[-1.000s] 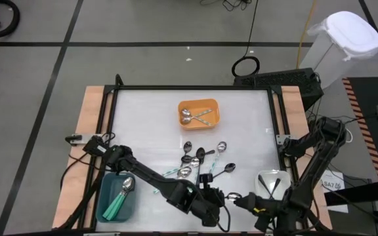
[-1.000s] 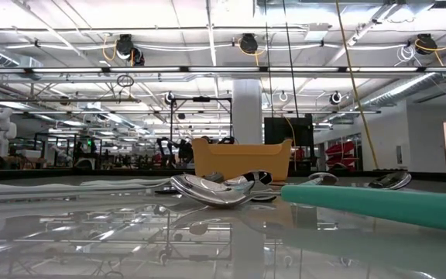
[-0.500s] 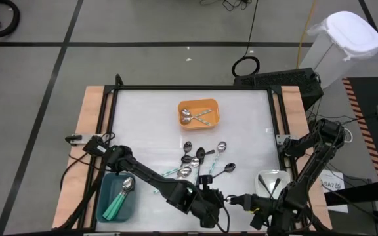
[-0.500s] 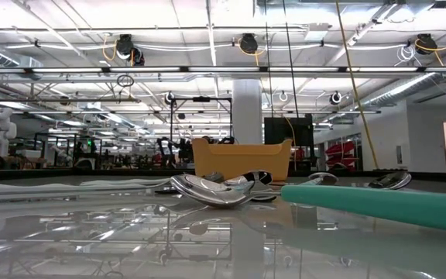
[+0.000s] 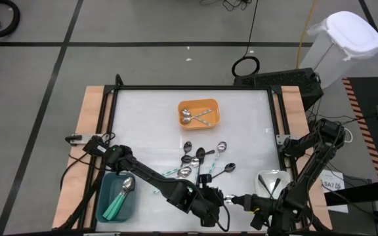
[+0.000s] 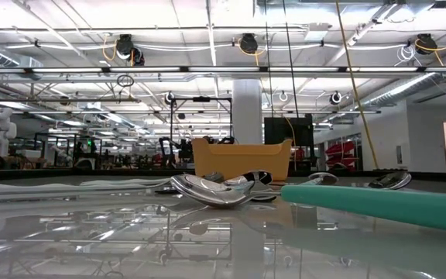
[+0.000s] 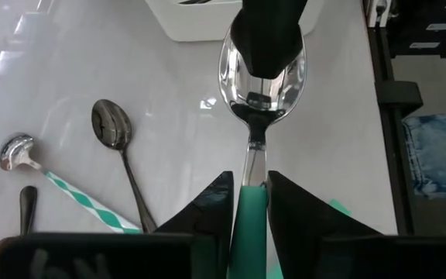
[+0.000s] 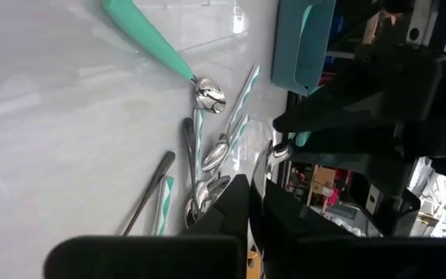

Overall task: Sort silverware by color (type)
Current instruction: Put the green spoon into the blue bin

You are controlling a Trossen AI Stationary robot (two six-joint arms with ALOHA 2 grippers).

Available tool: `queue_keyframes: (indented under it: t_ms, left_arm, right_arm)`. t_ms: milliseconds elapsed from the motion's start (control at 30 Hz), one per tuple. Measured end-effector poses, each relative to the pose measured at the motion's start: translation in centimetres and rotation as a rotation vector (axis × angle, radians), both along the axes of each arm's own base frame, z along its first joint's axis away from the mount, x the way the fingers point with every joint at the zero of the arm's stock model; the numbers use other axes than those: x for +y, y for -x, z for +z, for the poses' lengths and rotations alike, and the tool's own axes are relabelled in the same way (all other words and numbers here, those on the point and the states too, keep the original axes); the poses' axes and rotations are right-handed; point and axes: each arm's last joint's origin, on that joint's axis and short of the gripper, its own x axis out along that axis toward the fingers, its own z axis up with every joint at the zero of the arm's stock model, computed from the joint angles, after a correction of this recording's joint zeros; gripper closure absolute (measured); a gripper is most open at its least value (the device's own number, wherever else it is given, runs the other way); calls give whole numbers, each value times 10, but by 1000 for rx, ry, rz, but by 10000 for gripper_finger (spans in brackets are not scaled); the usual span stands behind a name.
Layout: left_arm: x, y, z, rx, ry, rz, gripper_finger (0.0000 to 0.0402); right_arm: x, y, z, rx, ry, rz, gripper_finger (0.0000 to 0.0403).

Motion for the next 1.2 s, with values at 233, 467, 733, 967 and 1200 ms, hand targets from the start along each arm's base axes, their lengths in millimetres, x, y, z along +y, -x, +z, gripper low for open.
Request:
queue_keyframes:
  t_ms: [233,467,733,967,1200]
  left_arm:
    - [-6,4,0,-2,-22,-8,318]
    - [-5,7,-3,32,-19,31,291]
    - [-1,16,-8,111,-60,72,250]
    - [3,23,-12,183,-70,132,250]
    - [1,30,-14,234,-77,151,250]
  right_arm:
    - [-1,3,7,21,-51,24,400]
    - [-1,5,7,24,-68,22,401]
    - [-1,5,6,47,-85,18,402]
    - [-3,6,4,70,-101,7,402]
    - [-3,7,4,78,-112,3,401]
